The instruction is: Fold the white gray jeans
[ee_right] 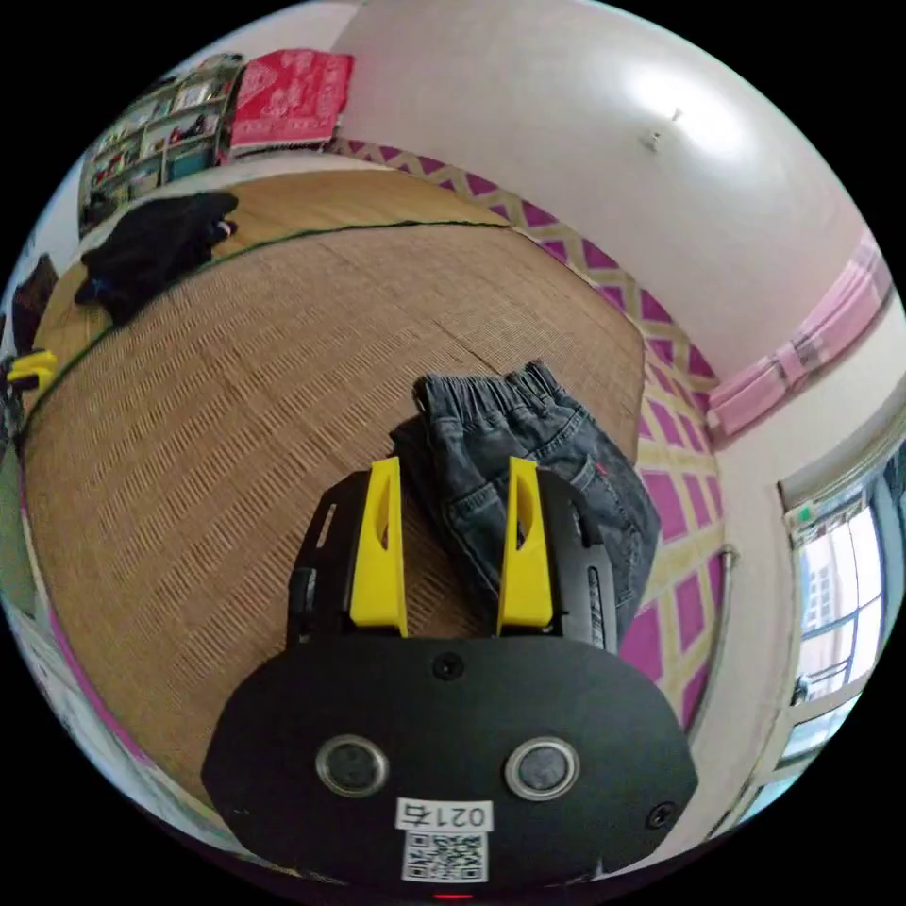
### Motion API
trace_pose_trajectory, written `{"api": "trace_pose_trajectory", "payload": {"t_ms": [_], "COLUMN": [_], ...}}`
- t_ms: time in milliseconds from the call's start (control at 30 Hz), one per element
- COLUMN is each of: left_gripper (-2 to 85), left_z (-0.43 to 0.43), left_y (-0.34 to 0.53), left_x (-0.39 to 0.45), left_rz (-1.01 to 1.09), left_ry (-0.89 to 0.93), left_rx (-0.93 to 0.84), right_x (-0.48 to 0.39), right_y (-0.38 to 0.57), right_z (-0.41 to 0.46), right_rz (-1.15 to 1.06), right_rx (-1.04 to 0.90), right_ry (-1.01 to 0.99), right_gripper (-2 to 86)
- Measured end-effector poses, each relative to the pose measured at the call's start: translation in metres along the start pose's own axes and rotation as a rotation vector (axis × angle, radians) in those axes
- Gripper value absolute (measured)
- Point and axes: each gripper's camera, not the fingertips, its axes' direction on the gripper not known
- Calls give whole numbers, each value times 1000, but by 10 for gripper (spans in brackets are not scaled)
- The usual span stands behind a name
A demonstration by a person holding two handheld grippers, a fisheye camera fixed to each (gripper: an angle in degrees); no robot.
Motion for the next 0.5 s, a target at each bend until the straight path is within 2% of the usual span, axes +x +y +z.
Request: {"api": "trace_pose_trajectory", "payload": {"t_ms": [133,233,333,500], "left_gripper": [64,57,51,46], "left_z": [28,34,33,36], "left_y": [3,6,13,29], "left_x": [42,54,69,84], "left_rz": [1,-49,-53,-49], "left_ry": [46,107,81,83], "left_rx": [-32,-17,2,-18], "right_x": [-30,-55,-56,-10], "right_y": [5,-5,-13,-13], "right_z": [13,33,41,6], "right_rz": [-173,-278,-206,8], "right_rx": [45,-3,0,38], "right_ry": [55,117,220,19], "right_gripper": [158,136,74,30]}}
